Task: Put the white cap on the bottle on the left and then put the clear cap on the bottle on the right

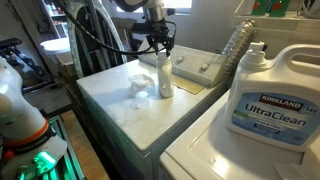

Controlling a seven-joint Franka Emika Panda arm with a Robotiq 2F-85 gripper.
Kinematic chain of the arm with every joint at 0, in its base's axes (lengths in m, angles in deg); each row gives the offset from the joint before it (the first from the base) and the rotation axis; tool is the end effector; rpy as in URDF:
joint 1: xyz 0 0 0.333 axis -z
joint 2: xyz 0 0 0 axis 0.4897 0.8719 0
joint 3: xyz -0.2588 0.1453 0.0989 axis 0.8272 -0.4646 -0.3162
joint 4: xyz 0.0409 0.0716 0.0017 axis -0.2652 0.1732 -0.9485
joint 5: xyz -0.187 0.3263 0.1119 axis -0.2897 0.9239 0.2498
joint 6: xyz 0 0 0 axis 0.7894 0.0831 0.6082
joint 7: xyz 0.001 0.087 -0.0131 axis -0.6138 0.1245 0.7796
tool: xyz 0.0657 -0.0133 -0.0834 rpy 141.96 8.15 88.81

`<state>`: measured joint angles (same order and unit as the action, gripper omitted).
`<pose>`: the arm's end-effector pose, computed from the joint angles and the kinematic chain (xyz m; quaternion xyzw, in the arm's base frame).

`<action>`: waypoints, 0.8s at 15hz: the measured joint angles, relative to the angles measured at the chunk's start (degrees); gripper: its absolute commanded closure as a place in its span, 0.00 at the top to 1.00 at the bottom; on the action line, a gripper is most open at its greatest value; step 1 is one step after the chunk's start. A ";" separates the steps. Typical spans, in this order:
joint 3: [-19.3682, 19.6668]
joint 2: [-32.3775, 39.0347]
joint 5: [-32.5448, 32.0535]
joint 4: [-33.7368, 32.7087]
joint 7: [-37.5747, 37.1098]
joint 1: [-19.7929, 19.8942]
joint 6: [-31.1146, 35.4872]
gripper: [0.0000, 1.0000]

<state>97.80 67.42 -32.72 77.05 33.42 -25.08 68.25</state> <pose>0.5408 -0.1258 0.4853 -0.9811 -0.1362 -0.1377 0.0021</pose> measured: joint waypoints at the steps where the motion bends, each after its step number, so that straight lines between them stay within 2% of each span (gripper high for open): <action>1: 0.00 0.00 0.00 0.00 0.00 0.01 0.00 0.89; 3: 0.01 0.08 0.00 0.17 0.00 0.14 -0.29 0.99; 12: 0.12 -1.23 -1.34 0.40 -0.07 1.50 -0.48 1.00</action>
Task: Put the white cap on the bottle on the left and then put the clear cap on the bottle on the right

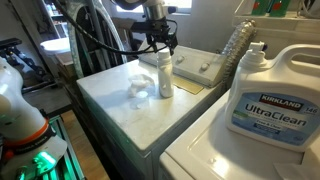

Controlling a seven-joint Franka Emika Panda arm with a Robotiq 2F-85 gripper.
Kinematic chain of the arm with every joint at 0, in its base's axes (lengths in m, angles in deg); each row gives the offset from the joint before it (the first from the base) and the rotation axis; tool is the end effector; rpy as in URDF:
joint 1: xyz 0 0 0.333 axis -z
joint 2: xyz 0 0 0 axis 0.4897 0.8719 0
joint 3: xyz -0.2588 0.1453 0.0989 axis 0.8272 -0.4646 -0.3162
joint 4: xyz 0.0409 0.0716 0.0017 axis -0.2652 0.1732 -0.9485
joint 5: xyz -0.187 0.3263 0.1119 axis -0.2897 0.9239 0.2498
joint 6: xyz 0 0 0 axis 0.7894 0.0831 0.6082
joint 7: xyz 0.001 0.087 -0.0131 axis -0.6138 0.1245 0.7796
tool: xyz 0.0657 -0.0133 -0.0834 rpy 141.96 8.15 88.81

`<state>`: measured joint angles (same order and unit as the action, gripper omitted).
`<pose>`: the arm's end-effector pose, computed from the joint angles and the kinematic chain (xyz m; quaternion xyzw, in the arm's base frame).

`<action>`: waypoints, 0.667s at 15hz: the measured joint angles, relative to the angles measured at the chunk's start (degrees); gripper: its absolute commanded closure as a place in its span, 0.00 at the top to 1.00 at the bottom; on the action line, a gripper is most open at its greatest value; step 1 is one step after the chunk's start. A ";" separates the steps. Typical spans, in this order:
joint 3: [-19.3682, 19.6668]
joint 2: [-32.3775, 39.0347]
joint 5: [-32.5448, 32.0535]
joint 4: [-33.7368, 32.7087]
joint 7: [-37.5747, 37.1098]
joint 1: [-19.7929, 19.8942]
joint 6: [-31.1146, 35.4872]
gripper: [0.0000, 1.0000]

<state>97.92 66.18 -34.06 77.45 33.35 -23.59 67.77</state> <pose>0.5318 -0.1406 0.4926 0.9821 0.1283 0.1374 0.0082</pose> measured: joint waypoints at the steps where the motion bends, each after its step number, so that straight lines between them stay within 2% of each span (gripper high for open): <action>1: 0.06 -0.71 -0.22 -0.03 0.00 0.17 0.00 1.00; 6: 0.62 -5.86 -0.27 0.02 -1.59 0.85 -1.97 1.00; 8: 0.96 -8.17 0.07 0.21 -3.69 1.05 -6.47 1.00; 10: 1.64 -10.26 0.61 0.57 -4.88 1.07 -14.54 1.00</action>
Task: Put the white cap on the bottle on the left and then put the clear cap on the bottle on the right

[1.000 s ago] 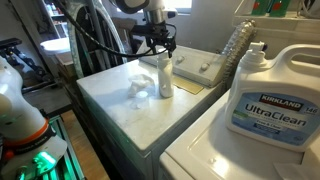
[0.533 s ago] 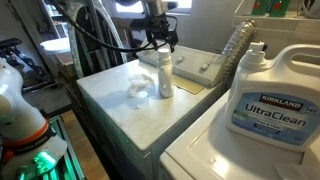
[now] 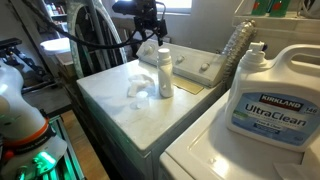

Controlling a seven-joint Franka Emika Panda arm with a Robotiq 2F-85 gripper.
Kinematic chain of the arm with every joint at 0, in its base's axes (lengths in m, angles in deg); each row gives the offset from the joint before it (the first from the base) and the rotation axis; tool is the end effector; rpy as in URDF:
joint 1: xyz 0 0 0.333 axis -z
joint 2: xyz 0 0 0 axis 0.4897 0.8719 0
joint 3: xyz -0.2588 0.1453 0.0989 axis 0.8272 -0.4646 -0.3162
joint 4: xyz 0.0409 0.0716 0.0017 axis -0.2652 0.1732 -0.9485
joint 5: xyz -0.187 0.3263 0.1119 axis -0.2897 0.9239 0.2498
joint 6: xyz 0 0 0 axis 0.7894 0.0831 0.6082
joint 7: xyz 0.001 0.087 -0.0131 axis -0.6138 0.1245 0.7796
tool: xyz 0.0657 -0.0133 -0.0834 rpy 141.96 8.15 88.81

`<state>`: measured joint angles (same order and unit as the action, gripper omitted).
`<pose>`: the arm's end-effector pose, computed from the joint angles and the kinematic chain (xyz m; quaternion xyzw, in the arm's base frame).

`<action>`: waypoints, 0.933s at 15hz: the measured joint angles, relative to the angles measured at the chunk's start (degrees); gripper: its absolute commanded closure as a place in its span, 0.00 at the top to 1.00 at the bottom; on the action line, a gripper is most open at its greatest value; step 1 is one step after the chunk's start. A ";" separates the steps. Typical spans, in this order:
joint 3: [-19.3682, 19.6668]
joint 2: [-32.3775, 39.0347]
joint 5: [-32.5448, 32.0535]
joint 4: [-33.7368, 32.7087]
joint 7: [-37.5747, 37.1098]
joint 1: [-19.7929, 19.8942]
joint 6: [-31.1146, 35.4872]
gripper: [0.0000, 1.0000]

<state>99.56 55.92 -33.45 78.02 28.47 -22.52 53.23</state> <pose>0.4702 -0.1504 0.5521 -0.9909 -0.0723 -0.1071 0.0365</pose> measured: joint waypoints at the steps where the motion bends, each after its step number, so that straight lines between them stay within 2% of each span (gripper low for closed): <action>1: 0.25 -0.88 0.00 0.45 -0.41 0.03 -2.48 1.00; 7: 0.32 -1.42 -0.49 1.09 -0.76 -0.01 -3.92 1.00; 11: -0.61 0.48 -3.52 1.65 -0.95 -0.20 -8.73 1.00; 14: -0.98 1.58 -4.97 4.00 -1.16 -0.21 -9.97 1.00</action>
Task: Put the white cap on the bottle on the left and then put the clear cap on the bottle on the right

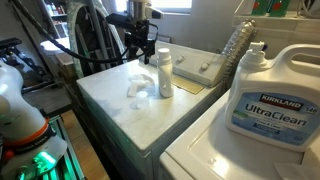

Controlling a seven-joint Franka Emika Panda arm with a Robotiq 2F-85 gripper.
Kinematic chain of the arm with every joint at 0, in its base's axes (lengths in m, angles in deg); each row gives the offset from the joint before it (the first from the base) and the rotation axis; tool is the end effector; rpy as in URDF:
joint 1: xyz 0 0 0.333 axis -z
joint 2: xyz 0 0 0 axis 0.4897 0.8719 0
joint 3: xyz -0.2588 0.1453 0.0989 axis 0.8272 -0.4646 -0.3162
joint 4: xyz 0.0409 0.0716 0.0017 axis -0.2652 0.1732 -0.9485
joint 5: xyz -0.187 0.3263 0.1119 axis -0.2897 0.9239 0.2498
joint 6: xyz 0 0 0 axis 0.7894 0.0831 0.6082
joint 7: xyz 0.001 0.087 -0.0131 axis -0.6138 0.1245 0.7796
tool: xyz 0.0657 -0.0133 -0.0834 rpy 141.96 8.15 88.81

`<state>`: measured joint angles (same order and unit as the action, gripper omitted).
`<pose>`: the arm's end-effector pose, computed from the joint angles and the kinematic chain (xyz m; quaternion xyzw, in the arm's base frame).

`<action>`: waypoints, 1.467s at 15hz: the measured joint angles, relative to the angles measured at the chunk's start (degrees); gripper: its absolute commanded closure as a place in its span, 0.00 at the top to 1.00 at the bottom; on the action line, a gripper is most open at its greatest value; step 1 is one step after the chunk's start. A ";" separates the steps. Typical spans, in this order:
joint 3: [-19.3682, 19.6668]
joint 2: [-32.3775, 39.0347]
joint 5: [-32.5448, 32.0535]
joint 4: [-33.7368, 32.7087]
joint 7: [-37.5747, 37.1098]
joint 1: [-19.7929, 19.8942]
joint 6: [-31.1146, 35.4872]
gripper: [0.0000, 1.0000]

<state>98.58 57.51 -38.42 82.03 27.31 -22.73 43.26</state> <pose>0.4511 -0.1355 0.4891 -0.9943 -0.0898 0.0355 0.0455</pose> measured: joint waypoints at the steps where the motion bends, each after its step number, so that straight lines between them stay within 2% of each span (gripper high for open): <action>1: 0.02 0.09 0.00 1.01 -0.92 0.06 0.05 1.00; 4: 0.01 -0.07 -0.30 4.14 -5.24 0.31 1.10 1.00; 6: -0.17 -0.15 -2.66 6.16 -10.09 0.62 2.87 1.00; 10: -0.50 -0.32 -7.48 10.95 -15.71 0.89 10.57 1.00; 15: -0.56 0.19 -8.02 15.59 -17.69 0.90 13.15 1.00; 22: -0.35 1.38 -7.01 20.84 -19.31 1.09 25.82 1.00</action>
<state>98.23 58.89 -45.42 102.87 8.00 -21.64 69.08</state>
